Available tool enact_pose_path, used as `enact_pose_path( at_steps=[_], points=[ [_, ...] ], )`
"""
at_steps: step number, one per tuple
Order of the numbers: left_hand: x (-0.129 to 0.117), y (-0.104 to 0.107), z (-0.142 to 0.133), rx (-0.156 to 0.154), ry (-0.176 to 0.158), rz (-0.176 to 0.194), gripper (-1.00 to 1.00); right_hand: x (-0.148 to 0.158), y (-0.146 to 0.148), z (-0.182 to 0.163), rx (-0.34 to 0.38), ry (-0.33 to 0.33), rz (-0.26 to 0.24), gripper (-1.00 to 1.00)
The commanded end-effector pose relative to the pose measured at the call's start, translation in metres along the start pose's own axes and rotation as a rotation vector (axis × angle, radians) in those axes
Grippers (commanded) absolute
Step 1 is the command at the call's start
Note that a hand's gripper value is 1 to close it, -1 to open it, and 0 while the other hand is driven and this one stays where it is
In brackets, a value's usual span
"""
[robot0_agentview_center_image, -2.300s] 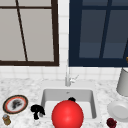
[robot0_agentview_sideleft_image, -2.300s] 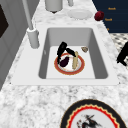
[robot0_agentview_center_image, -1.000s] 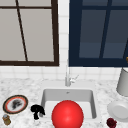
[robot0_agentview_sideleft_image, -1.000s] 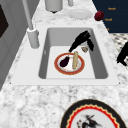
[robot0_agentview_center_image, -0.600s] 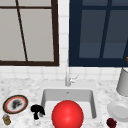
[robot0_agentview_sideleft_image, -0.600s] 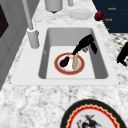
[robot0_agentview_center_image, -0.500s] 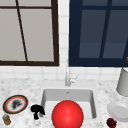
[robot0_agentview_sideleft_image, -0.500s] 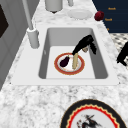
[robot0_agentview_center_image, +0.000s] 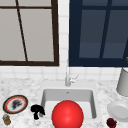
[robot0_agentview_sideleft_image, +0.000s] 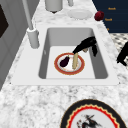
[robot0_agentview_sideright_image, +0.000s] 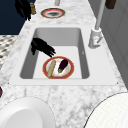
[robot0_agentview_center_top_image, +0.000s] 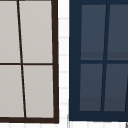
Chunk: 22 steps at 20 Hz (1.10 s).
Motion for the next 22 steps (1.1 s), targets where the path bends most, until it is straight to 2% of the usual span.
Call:
enact_pose_path(
  at_steps=[1,3,4,8,11,14,16,22],
  points=[
    [0.0,0.0,0.0,0.0,0.0,0.0,0.0,0.0,0.003,-0.014,0.111,0.021,0.002,-1.0],
    [0.0,0.0,0.0,0.0,0.0,0.0,0.0,0.0,-0.001,-0.028,0.127,0.011,0.005,-1.0],
    [0.0,0.0,0.0,0.0,0.0,0.0,0.0,-0.001,0.0,-0.028,0.173,0.018,0.003,-1.0],
    [0.0,0.0,0.0,0.0,0.0,0.0,0.0,0.001,-0.002,-0.032,0.261,0.035,0.017,-1.0],
    [0.0,0.0,0.0,0.0,0.0,0.0,0.0,0.001,0.002,-0.05,0.32,0.002,0.0,-1.0],
    [0.0,0.0,0.0,0.0,0.0,0.0,0.0,-0.009,0.021,-0.056,0.255,-0.028,-0.018,-1.0],
    [0.0,0.0,0.0,0.0,0.0,0.0,0.0,-0.018,0.034,-0.072,0.221,-0.039,-0.023,-1.0],
    [0.0,0.0,0.0,0.0,0.0,0.0,0.0,-0.039,0.066,-0.108,0.188,-0.067,-0.034,-1.0]
  ],
)
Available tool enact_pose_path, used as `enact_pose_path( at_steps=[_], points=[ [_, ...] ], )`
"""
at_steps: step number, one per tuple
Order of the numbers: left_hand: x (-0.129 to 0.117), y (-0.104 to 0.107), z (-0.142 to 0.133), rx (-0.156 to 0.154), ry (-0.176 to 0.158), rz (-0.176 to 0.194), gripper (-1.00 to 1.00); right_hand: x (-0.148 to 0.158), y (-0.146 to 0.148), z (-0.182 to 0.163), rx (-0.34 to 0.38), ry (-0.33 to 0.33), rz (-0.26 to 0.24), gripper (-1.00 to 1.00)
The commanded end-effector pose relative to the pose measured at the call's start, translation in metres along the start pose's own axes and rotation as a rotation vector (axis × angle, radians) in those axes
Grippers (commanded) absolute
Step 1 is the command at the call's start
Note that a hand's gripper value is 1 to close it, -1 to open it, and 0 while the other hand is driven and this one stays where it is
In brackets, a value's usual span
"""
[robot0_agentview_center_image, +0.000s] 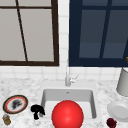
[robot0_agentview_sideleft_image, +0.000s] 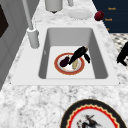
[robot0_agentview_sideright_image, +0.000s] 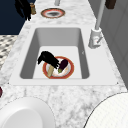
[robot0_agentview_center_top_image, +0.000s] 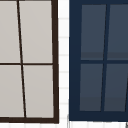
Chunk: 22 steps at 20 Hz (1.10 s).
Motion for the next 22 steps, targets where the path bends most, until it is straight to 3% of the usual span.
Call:
enact_pose_path(
  at_steps=[1,4,6,9,10,11,13,17,22],
  points=[
    [0.0,0.0,0.0,0.0,0.0,0.0,0.0,-0.018,0.012,-0.024,-0.03,-0.032,-0.032,-1.0],
    [0.0,0.0,0.0,0.0,0.0,0.0,0.0,-0.03,0.017,-0.04,-0.008,-0.056,-0.048,-1.0],
    [0.0,0.0,0.0,0.0,0.0,0.0,0.0,-0.034,0.017,-0.045,-0.033,-0.089,-0.049,-1.0],
    [0.0,0.0,0.0,0.0,0.0,0.0,0.0,-0.027,0.015,-0.046,-0.038,-0.077,-0.045,-1.0],
    [0.0,0.0,0.0,0.0,0.0,0.0,0.0,-0.021,0.015,-0.046,-0.034,-0.06,-0.032,1.0],
    [0.0,0.0,0.0,0.0,0.0,0.0,0.0,-0.019,0.014,-0.046,-0.074,-0.054,0.017,1.0],
    [0.0,0.0,0.0,0.0,0.0,0.0,0.0,-0.016,0.016,-0.041,-0.147,-0.048,0.02,1.0],
    [0.0,0.0,0.0,0.0,0.0,0.0,0.0,-0.017,0.02,-0.037,-0.213,-0.049,0.005,1.0],
    [0.0,0.0,0.0,0.0,0.0,0.0,0.0,-0.022,0.017,-0.028,-0.263,-0.047,-0.056,1.0]
  ],
)
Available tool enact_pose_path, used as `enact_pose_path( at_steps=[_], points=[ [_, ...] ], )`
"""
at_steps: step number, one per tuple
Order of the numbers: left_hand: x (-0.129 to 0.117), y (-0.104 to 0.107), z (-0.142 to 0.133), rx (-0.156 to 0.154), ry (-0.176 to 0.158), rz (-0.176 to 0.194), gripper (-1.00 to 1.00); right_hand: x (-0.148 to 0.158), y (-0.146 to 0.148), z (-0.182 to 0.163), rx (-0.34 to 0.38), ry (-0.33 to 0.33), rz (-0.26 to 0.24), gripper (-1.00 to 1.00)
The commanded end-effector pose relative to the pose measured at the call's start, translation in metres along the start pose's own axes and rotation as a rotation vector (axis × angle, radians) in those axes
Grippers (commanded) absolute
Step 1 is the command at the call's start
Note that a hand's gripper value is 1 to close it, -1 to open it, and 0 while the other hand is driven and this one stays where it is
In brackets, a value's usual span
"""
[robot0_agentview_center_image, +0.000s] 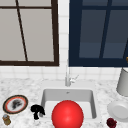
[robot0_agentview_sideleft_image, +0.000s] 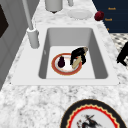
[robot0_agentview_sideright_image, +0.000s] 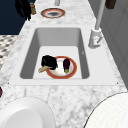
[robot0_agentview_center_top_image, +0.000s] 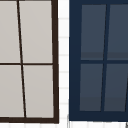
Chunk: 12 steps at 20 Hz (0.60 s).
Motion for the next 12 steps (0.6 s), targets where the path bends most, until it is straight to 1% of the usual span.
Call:
enact_pose_path(
  at_steps=[1,2,3,5,6,9,12],
  points=[
    [0.0,0.0,0.0,0.0,0.0,0.0,0.0,0.0,-0.001,0.0,0.04,0.029,-0.009,1.0],
    [0.0,0.0,0.0,0.0,0.0,0.0,0.0,0.006,-0.008,0.007,0.05,0.046,-0.012,1.0],
    [0.0,0.0,0.0,0.0,0.0,0.0,0.0,0.006,-0.014,0.011,0.05,0.065,0.01,1.0],
    [0.0,0.0,0.0,0.0,0.0,0.0,0.0,0.002,-0.024,0.021,0.016,0.072,0.026,1.0],
    [0.0,0.0,0.0,0.0,0.0,0.0,0.0,0.003,-0.029,0.022,0.023,0.088,0.024,1.0],
    [0.0,0.0,0.0,0.0,0.0,0.0,0.0,0.007,-0.041,0.027,0.024,0.122,0.046,1.0],
    [0.0,0.0,0.0,0.0,0.0,0.0,0.0,0.008,-0.048,0.025,0.043,0.148,0.057,1.0]
  ],
)
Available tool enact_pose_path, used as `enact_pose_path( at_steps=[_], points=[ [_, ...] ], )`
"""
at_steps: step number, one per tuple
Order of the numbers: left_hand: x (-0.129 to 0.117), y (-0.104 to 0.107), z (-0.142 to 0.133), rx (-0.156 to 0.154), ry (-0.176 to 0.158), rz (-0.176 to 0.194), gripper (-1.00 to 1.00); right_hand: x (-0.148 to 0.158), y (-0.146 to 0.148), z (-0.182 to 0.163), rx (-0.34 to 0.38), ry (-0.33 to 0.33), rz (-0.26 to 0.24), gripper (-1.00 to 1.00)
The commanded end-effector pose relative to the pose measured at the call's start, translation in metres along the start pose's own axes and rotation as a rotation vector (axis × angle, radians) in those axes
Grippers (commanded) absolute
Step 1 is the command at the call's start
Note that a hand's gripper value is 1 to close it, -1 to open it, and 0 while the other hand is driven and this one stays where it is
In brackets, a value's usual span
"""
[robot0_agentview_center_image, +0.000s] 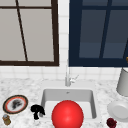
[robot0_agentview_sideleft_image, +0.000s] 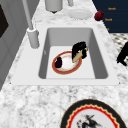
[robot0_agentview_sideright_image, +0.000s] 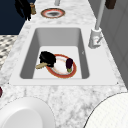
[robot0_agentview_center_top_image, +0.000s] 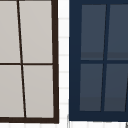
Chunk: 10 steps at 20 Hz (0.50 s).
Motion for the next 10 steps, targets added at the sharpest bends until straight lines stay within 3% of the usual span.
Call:
enact_pose_path(
  at_steps=[1,3,10],
  points=[
    [0.0,0.0,0.0,0.0,0.0,0.0,0.0,0.003,-0.007,-0.003,0.044,0.044,0.042,1.0],
    [0.0,0.0,0.0,0.0,0.0,0.0,0.0,0.001,-0.003,-0.008,0.036,0.017,0.018,1.0],
    [0.0,0.0,0.0,0.0,0.0,0.0,0.0,-0.01,0.02,-0.013,-0.008,-0.008,0.009,1.0]
  ],
)
